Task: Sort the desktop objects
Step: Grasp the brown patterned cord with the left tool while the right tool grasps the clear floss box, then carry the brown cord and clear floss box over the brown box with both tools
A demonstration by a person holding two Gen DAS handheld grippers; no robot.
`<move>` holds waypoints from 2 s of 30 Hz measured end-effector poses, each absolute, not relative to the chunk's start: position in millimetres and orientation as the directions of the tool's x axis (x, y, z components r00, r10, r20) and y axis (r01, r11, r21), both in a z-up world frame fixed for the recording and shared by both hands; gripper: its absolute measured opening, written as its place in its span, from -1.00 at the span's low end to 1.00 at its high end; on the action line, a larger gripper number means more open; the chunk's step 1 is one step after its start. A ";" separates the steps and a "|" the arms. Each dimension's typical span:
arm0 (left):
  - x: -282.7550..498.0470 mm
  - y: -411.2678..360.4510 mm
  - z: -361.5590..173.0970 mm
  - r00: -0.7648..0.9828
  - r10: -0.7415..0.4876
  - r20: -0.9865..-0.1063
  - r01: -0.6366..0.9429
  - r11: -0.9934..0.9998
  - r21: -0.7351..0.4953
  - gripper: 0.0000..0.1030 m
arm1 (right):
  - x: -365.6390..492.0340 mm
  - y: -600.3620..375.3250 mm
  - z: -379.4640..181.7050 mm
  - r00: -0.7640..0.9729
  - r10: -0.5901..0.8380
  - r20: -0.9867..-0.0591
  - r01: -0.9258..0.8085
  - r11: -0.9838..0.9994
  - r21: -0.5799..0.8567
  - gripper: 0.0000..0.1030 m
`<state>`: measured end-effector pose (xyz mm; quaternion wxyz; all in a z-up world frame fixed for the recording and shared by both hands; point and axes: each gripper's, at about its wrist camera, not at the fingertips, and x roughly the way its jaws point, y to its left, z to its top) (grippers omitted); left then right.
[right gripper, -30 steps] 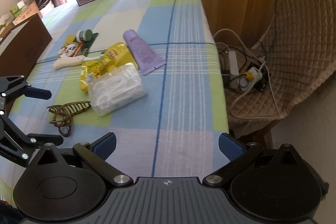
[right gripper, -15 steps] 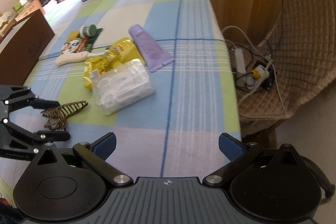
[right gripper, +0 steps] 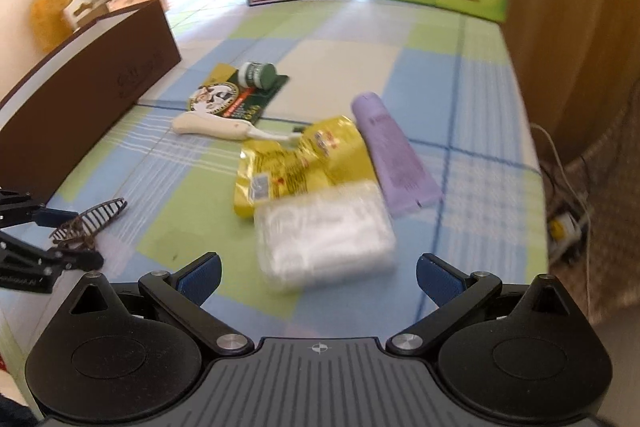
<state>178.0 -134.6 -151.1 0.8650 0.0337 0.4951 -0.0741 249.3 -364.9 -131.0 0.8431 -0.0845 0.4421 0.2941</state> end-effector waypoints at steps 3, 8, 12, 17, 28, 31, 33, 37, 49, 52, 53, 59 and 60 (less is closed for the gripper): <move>178.5 -138.7 -150.9 0.508 -0.125 -0.852 0.209 0.978 -0.020 0.18 | 258.1 -358.8 -136.1 0.427 0.417 -0.802 -0.582 0.806 0.109 0.96; 179.6 -147.9 -152.0 0.513 -0.158 -0.844 0.277 0.961 -0.011 -0.19 | 258.4 -362.9 -136.9 0.420 0.428 -0.800 -0.591 0.798 0.117 0.96; 169.3 -145.4 -148.9 0.510 -0.145 -0.848 0.240 0.971 -0.022 -0.24 | 258.0 -364.2 -135.3 0.426 0.445 -0.788 -0.607 0.786 0.115 0.96; 158.9 -142.9 -144.9 0.511 -0.115 -0.852 0.175 0.984 -0.027 -0.24 | 261.3 -358.4 -135.7 0.427 0.455 -0.781 -0.632 0.768 0.103 0.96; 140.9 -139.5 -120.1 0.563 -0.055 -0.824 0.030 0.999 -0.045 -0.24 | 261.4 -351.3 -150.7 0.412 0.400 -0.819 -0.659 0.752 0.036 0.61; 133.4 -140.3 -110.6 0.577 -0.049 -0.815 0.007 0.998 -0.056 -0.24 | 250.9 -357.9 -140.4 0.401 0.433 -0.808 -0.668 0.741 0.065 0.61; 127.8 -140.9 -103.3 0.586 -0.053 -0.808 -0.003 0.998 -0.068 -0.24 | 242.6 -359.7 -130.8 0.394 0.453 -0.800 -0.680 0.729 0.078 0.61; 117.0 -139.6 -86.9 0.611 -0.064 -0.789 -0.021 0.995 -0.097 -0.24 | 228.6 -357.3 -111.1 0.360 0.493 -0.792 -0.706 0.699 0.114 0.61; 108.1 -86.9 -24.4 0.699 -0.106 -0.708 0.014 0.991 -0.135 -0.24 | 185.2 -286.9 -56.5 0.306 0.614 -0.728 -0.784 0.596 0.172 0.61; 109.5 -57.5 -7.0 0.723 -0.098 -0.684 0.009 0.991 -0.133 -0.24 | 180.6 -250.9 -44.0 0.293 0.651 -0.700 -0.812 0.557 0.178 0.61; 109.5 -46.6 -2.0 0.731 -0.093 -0.676 0.006 0.991 -0.131 -0.24 | 180.0 -239.0 -40.7 0.290 0.660 -0.693 -0.820 0.545 0.176 0.61; 118.7 20.9 21.2 0.764 -0.040 -0.644 -0.032 0.994 -0.100 -0.24 | 178.8 -159.6 -22.7 0.260 0.713 -0.651 -0.873 0.461 0.157 0.61; 121.1 31.5 23.5 0.768 -0.034 -0.639 -0.038 0.994 -0.098 -0.24 | 178.3 -144.8 -19.8 0.256 0.721 -0.644 -0.885 0.444 0.144 0.61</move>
